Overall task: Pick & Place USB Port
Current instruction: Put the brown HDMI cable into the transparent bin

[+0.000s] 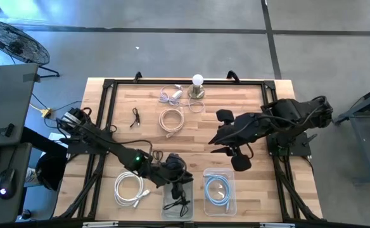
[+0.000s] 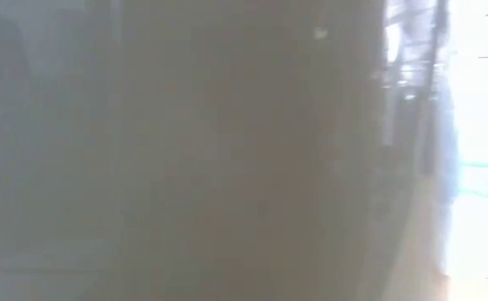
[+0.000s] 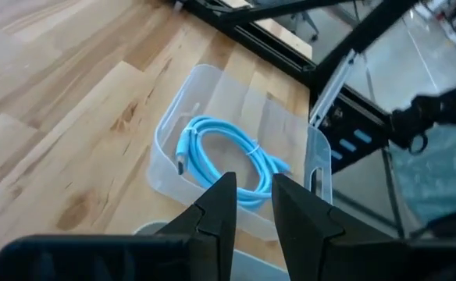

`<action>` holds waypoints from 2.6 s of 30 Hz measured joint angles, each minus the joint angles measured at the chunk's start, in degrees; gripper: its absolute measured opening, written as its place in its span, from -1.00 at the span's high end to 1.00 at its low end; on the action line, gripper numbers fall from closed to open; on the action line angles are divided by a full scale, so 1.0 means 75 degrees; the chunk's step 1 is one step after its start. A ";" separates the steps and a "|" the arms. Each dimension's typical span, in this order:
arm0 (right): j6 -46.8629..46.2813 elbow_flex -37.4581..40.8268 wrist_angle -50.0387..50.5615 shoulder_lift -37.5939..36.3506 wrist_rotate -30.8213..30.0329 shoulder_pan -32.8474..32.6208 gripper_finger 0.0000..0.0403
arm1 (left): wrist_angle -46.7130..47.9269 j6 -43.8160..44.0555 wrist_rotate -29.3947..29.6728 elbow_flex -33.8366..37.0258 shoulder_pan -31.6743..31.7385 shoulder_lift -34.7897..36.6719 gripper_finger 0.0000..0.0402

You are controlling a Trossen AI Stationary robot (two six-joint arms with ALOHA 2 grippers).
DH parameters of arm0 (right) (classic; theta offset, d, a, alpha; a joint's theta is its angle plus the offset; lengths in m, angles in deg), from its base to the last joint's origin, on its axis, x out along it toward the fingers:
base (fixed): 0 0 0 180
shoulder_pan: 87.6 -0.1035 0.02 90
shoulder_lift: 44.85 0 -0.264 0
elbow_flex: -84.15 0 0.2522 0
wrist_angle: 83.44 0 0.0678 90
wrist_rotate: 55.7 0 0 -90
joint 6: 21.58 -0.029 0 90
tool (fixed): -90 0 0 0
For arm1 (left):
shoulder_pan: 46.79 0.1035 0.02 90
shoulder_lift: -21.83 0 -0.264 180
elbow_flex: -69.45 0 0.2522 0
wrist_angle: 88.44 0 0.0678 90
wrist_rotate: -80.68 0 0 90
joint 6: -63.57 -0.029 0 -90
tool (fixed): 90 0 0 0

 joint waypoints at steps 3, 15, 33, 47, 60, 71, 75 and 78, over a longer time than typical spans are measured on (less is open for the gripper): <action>0.0000 0.0000 -0.0001 0.0000 -0.0190 -0.0069 0.38 | -0.0010 -0.0612 -0.0417 0.0000 0.0209 0.0000 0.59; -0.0532 0.0000 0.0115 -0.0015 -0.0180 -0.0100 0.38 | 0.1973 -0.4327 -0.0247 -0.0001 0.1280 0.1480 0.59; -0.1658 0.0000 -0.0023 -0.0017 -0.0983 -0.0100 0.38 | 0.6193 -0.6828 0.1669 0.0000 0.2420 0.3899 0.59; -0.2002 0.0000 -0.1176 -0.0015 -0.1591 -0.0100 0.38 | 0.7828 -0.6722 0.0510 -0.0003 0.2946 0.3650 0.59; -0.2057 0.0000 -0.1180 -0.0015 -0.2323 -0.0100 0.38 | 0.8376 -0.7407 -0.0213 0.0006 0.3738 0.3401 0.23; -0.1922 0.0000 -0.1174 -0.0012 -0.2744 -0.0094 0.38 | 0.8517 -0.8181 0.0468 0.0000 0.3802 0.3209 0.19; -0.1578 0.0000 -0.1117 -0.0012 -0.2725 -0.0094 0.38 | 0.8379 -0.8176 0.0803 0.0000 0.3802 0.3203 0.20; -0.1241 0.0001 -0.0959 -0.0012 -0.2724 -0.0094 0.38 | 0.8349 -0.8083 0.0455 0.0000 0.3802 0.3206 0.20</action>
